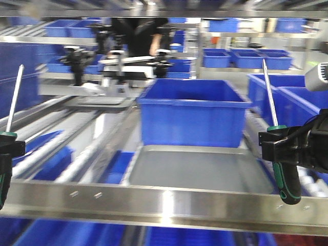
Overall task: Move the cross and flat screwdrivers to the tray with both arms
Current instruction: 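Carry both screwdrivers while driving to the conveyor station with the tray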
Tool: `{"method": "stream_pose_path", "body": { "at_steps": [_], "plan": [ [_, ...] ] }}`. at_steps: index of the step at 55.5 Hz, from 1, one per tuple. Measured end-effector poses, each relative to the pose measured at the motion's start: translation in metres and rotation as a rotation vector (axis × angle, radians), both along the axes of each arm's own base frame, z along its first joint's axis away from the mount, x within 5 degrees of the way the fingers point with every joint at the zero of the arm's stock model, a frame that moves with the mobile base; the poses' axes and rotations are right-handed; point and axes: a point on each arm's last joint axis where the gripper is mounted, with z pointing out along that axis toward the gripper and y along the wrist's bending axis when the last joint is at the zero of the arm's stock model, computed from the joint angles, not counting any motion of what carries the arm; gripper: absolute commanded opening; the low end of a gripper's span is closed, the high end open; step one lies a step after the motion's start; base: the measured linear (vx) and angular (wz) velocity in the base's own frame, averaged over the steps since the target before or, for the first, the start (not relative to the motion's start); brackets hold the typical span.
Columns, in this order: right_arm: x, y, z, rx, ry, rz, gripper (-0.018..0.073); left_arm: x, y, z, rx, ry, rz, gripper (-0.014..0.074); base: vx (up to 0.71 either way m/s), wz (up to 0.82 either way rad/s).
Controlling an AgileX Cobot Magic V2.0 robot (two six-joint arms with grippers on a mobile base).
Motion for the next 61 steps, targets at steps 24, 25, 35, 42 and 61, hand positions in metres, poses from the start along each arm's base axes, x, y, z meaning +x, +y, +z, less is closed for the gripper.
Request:
{"method": "stream_pose_path", "body": {
  "at_steps": [24,25,35,42,61],
  "plan": [
    [-0.0003,-0.0001,0.0001,0.000,0.000,0.000,-0.0008,0.0000,0.0000,0.0000,0.000,0.000,0.000,0.0000,0.28,-0.20],
    [-0.0003,-0.0001,0.0001,0.000,0.000,0.000,-0.0008,0.0000,0.0000,0.0000,0.000,0.000,0.000,0.0000,0.28,0.01],
    [-0.0003,-0.0001,0.0001,0.000,0.000,0.000,-0.0008,0.0000,0.0000,0.0000,0.000,0.000,0.000,0.0000,0.27,0.01],
    [-0.0003,-0.0001,0.0001,0.000,0.000,0.000,-0.0008,0.0000,0.0000,0.0000,0.001,0.000,0.000,0.0000,0.22,-0.04],
    [-0.0003,-0.0001,0.0001,0.000,0.000,0.000,-0.0008,0.0000,0.0000,0.0000,0.001,0.000,0.000,0.0000,0.15,-0.03]
  ]
}}
